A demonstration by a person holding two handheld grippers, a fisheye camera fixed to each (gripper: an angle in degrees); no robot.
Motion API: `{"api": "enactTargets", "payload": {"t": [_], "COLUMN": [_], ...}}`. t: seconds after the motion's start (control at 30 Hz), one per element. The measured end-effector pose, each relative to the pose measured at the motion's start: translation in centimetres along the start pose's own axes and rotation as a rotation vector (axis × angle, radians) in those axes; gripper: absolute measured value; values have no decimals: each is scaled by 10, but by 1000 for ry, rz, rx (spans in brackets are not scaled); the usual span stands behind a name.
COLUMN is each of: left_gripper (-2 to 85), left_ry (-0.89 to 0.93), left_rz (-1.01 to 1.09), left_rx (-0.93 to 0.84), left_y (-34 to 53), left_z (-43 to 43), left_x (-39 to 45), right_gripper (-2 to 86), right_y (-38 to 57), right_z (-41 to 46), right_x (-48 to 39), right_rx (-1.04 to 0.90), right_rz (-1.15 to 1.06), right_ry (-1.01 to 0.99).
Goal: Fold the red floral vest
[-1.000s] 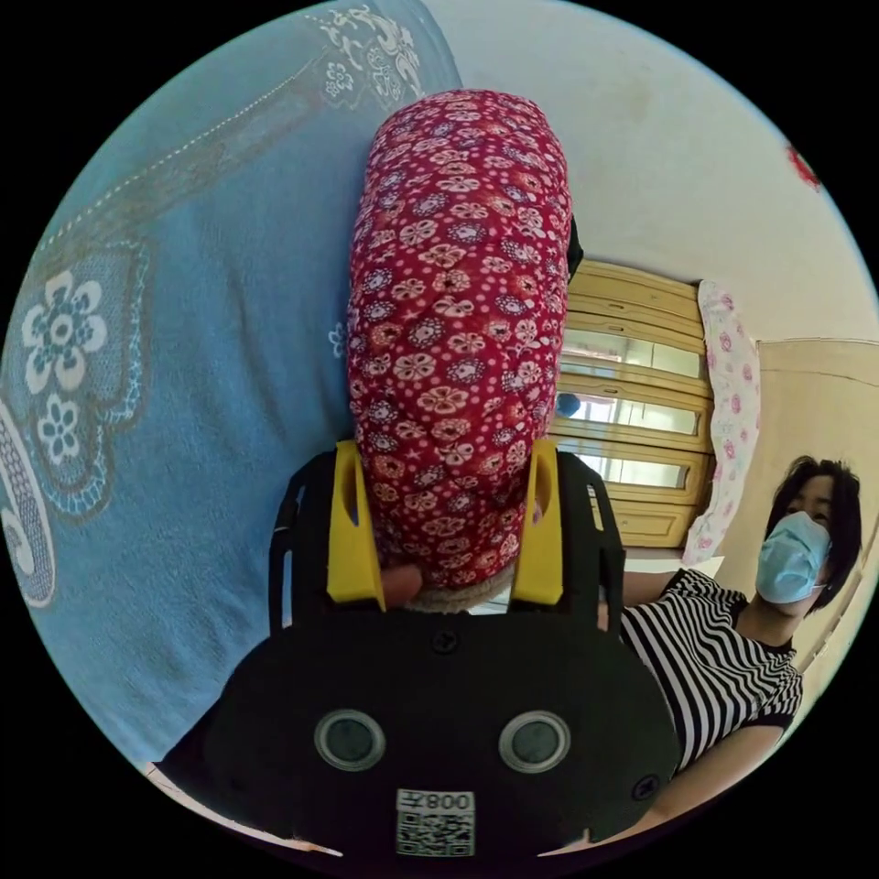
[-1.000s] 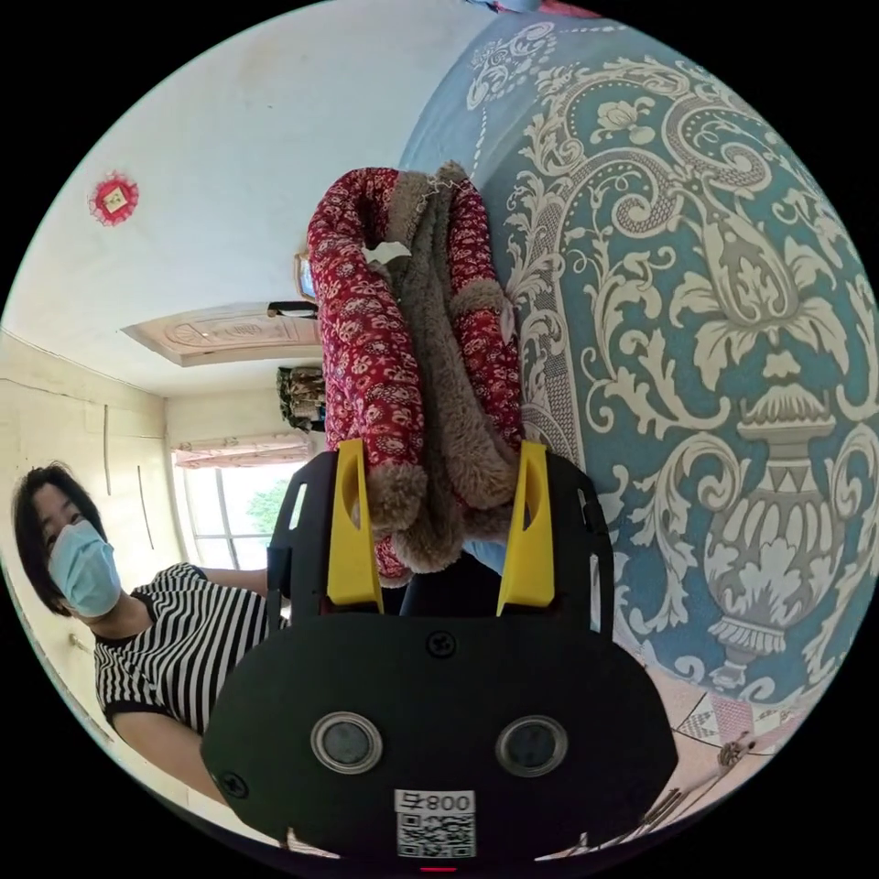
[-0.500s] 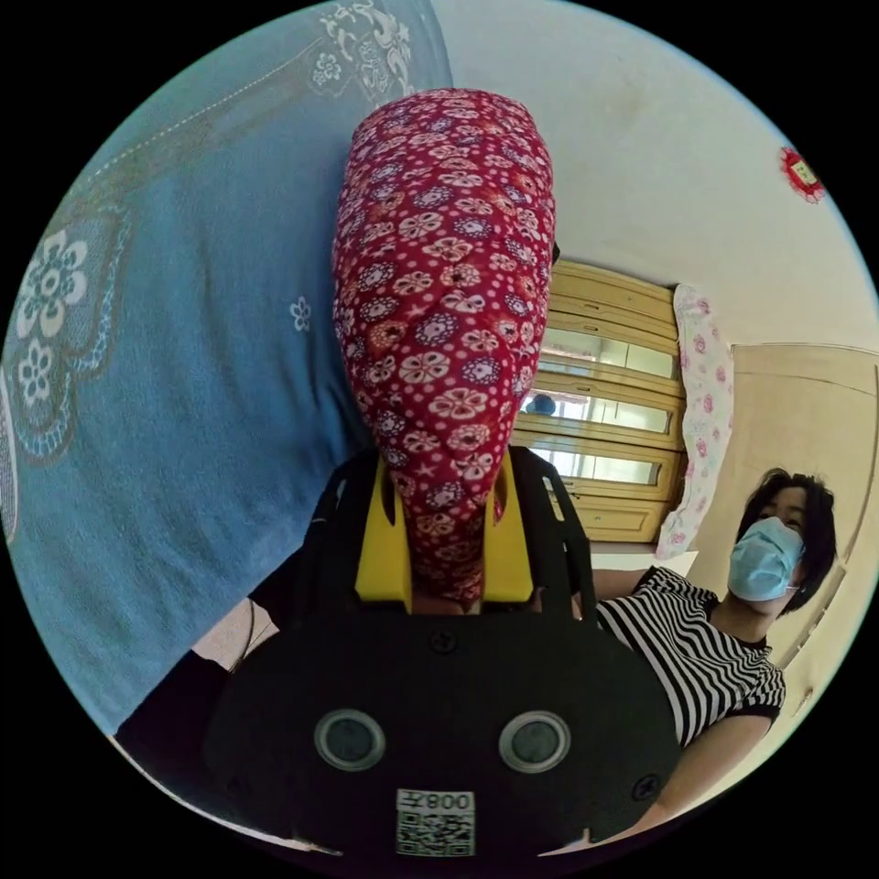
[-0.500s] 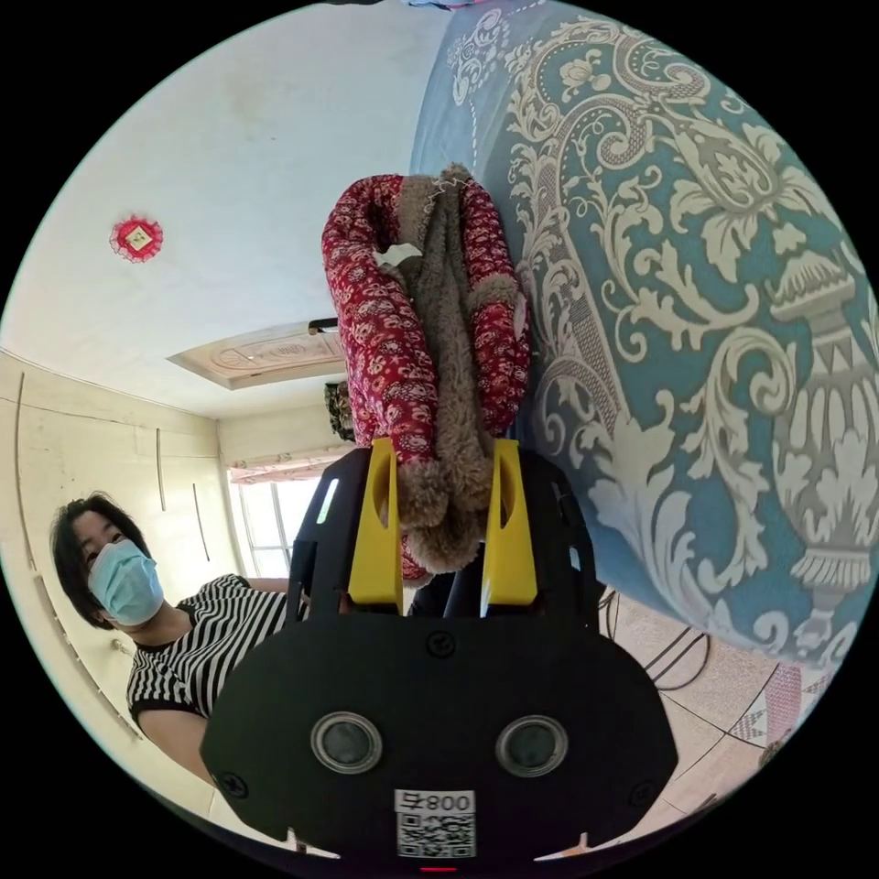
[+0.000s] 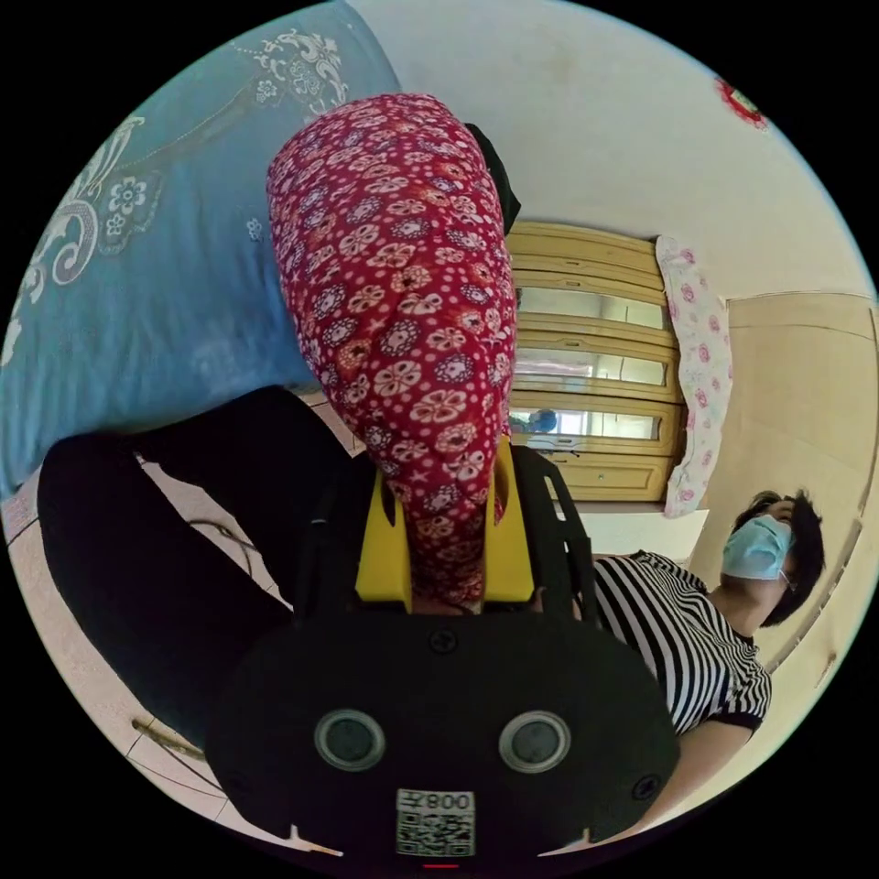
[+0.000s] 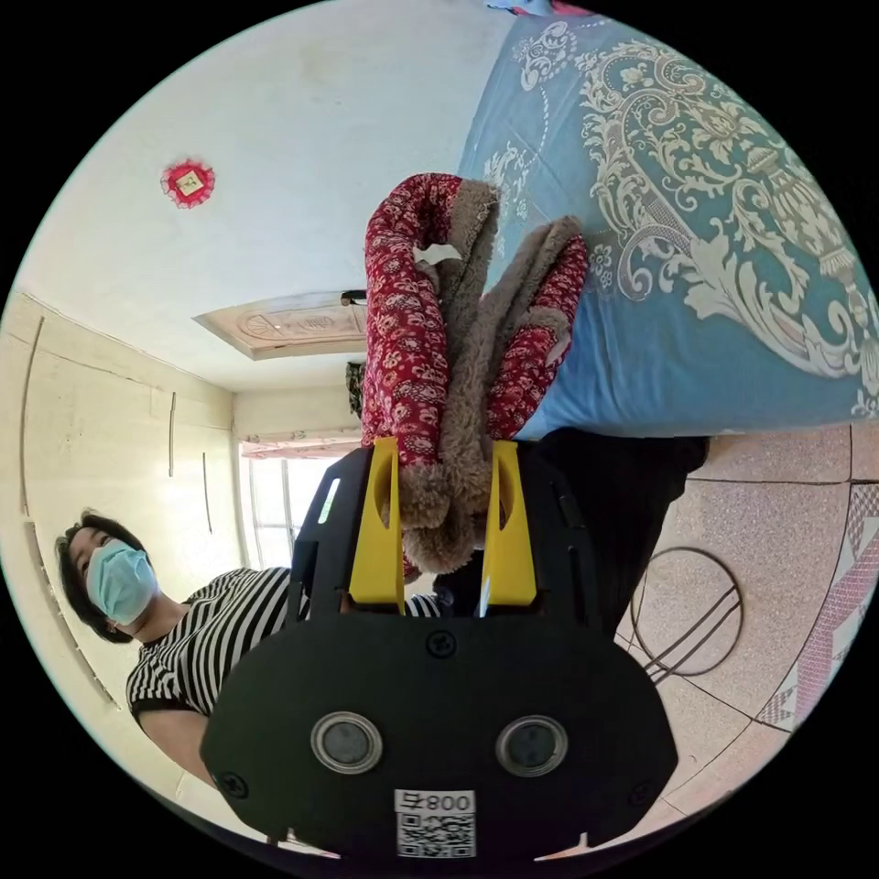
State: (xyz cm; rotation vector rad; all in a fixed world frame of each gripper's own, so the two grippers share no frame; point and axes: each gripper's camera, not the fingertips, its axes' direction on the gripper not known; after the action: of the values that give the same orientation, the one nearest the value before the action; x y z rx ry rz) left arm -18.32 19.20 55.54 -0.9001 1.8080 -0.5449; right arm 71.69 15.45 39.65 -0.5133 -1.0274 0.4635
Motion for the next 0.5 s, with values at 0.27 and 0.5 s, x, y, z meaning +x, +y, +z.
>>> {"api": "enactTargets", "payload": {"t": [0.27, 0.5], "left_gripper": [143, 144], "left_ry": [7, -5], "left_rz": [79, 131], "left_rx": [-29, -66], "left_y": [18, 5], "left_z": [58, 117], "left_x": [51, 94], "right_gripper": [139, 139], "right_y": [60, 90], "right_z": [-43, -85], "right_x": [-47, -76], "right_rx": [55, 121], "right_rz": [-75, -115], "right_ry": [22, 16]}}
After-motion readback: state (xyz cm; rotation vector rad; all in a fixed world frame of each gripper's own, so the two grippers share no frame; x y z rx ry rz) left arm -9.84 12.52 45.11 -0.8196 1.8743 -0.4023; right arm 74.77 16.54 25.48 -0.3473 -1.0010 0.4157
